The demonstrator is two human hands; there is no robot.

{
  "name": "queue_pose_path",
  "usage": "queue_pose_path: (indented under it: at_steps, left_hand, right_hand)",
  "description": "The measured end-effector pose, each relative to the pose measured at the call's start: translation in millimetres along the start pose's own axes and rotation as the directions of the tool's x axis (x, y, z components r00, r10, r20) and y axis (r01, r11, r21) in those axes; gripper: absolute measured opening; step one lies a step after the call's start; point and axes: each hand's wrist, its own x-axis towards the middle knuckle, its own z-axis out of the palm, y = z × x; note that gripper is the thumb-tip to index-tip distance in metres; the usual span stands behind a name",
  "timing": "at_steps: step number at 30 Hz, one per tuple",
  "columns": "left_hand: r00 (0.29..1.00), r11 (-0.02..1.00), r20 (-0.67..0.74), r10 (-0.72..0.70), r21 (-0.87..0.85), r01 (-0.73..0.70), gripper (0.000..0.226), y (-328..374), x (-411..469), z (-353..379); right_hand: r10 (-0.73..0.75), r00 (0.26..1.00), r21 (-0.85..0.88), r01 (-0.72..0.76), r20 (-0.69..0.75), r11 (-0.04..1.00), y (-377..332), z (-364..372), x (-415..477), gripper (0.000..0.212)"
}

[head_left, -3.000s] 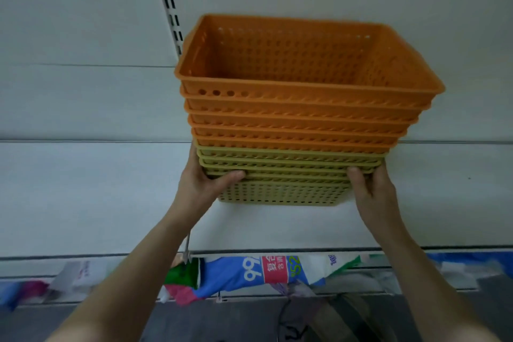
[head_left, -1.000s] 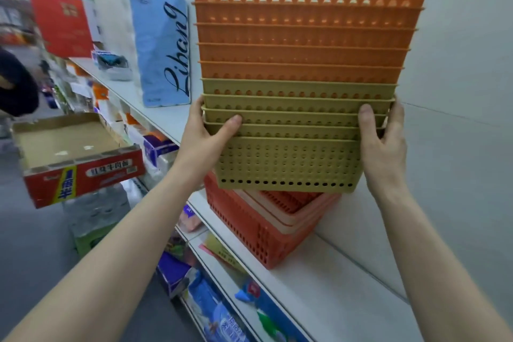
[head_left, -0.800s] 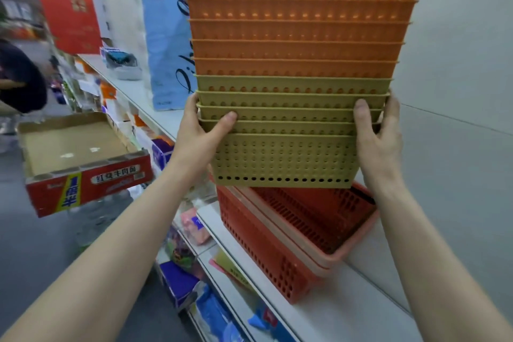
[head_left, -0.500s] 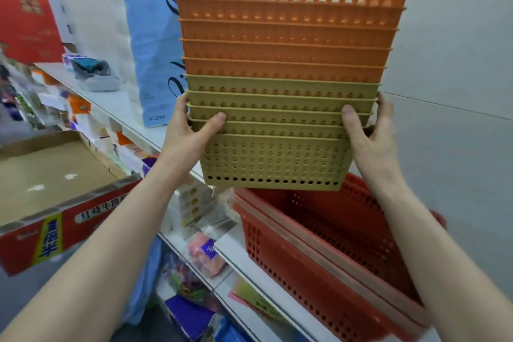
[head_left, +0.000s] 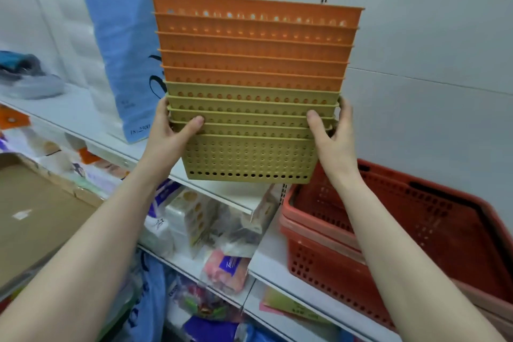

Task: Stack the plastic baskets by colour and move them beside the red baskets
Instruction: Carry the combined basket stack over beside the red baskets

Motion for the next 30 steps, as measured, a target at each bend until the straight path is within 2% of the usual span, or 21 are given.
queue_pose_path:
  at_steps: [8, 13, 17, 20, 25, 30]
  left_hand:
    - [0.997, 0.999, 0.065, -0.052, 0.008, 0.051, 0.057, -57.0, 58.9, -29.2]
    - [0.988, 0.995, 0.115, -0.104, 0.0, 0.105, 0.05, -96.3, 73.6, -41.8]
    - [0.978, 0.994, 0.175, -0.112, 0.007, 0.113, 0.043, -114.3, 87.2, -43.0]
    - [0.975, 0.995, 0.201, -0.097, 0.004, 0.098, 0.045, -122.3, 101.9, -41.0]
    - [0.985, 0.996, 0.155, -0.07, 0.074, 0.059, 0.051, -138.8, 118.7, -39.2]
    - [0.98, 0.99, 0.169, -0.108, 0.113, 0.09, 0.058, -146.9, 139.1, -34.0]
  right_hand:
    - [0.032, 0.999, -0.082, -0.029, 0.036, 0.996, 26.0, 54.0, 21.3, 0.065]
    - [0.092, 0.993, -0.127, -0.082, 0.077, 0.988, 43.9, 75.8, 14.4, 0.073]
    - [0.12, 0.992, -0.203, -0.11, 0.034, 0.973, 55.0, 83.3, 2.0, 0.072]
    - [0.145, 0.989, -0.26, -0.14, -0.001, 0.955, 54.0, 88.5, -0.6, 0.073]
    - [0.14, 0.99, -0.455, -0.134, -0.019, 0.88, 46.2, 103.2, -7.4, 0.068]
    - [0.155, 0.987, -0.516, -0.159, -0.051, 0.842, 42.9, 116.6, -3.0, 0.069]
